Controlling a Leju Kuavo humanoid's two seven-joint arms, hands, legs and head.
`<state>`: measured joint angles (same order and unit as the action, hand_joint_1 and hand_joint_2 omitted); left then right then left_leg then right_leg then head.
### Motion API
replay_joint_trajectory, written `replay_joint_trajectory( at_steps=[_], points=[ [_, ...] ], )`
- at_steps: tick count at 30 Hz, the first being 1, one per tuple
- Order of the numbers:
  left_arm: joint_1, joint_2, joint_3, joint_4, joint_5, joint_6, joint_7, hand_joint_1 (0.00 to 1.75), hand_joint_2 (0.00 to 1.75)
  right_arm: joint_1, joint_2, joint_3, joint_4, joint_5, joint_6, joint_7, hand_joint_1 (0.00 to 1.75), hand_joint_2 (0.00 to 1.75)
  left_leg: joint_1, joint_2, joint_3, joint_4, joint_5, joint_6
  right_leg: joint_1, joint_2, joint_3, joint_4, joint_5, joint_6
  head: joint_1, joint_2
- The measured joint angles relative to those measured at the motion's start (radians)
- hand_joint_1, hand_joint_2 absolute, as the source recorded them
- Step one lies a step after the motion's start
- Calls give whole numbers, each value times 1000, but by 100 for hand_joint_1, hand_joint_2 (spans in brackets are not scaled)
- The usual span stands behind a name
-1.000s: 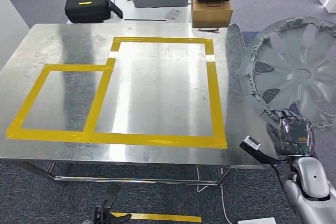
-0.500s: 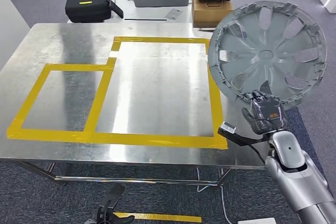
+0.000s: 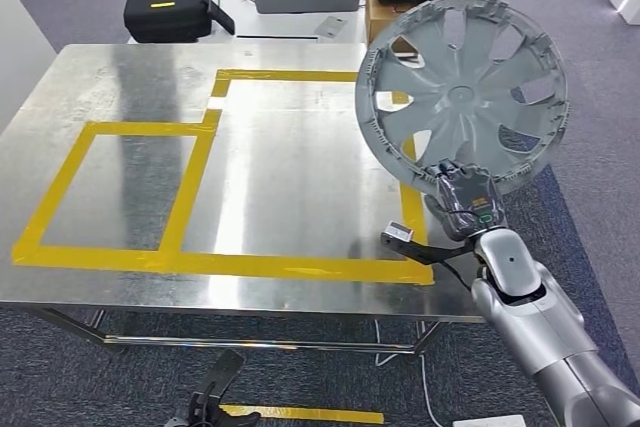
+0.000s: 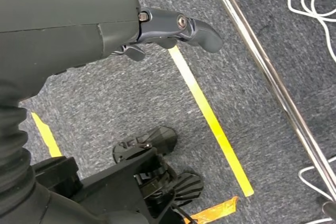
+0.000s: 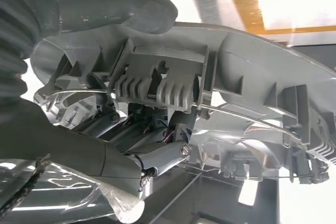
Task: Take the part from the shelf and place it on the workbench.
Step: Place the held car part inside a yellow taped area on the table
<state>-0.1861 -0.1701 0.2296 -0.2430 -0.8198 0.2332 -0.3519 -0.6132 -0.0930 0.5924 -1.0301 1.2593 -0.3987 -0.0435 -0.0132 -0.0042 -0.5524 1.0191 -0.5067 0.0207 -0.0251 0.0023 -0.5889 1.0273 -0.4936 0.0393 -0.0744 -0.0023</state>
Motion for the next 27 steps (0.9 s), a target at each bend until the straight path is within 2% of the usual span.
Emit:
replay_joint_trajectory(
  at_steps=[11,17,27],
  points=[
    [2,-9,-2,0,14,19,-49,0,175,-53,68,79,77,-29,-1,-17,175,175,0,0,0,0,0,0,0,1,0,0,0,0,0,0],
    [5,-13,-7,0,-4,68,-63,0,175,-76,110,130,127,-56,-5,-36,175,175,0,0,0,0,0,0,0,1,0,0,0,0,0,0],
    [14,-13,-9,0,-2,45,-68,0,175,-110,182,188,197,-77,-8,-57,175,175,0,0,0,0,0,0,0,1,0,0,0,0,0,0]
  ],
)
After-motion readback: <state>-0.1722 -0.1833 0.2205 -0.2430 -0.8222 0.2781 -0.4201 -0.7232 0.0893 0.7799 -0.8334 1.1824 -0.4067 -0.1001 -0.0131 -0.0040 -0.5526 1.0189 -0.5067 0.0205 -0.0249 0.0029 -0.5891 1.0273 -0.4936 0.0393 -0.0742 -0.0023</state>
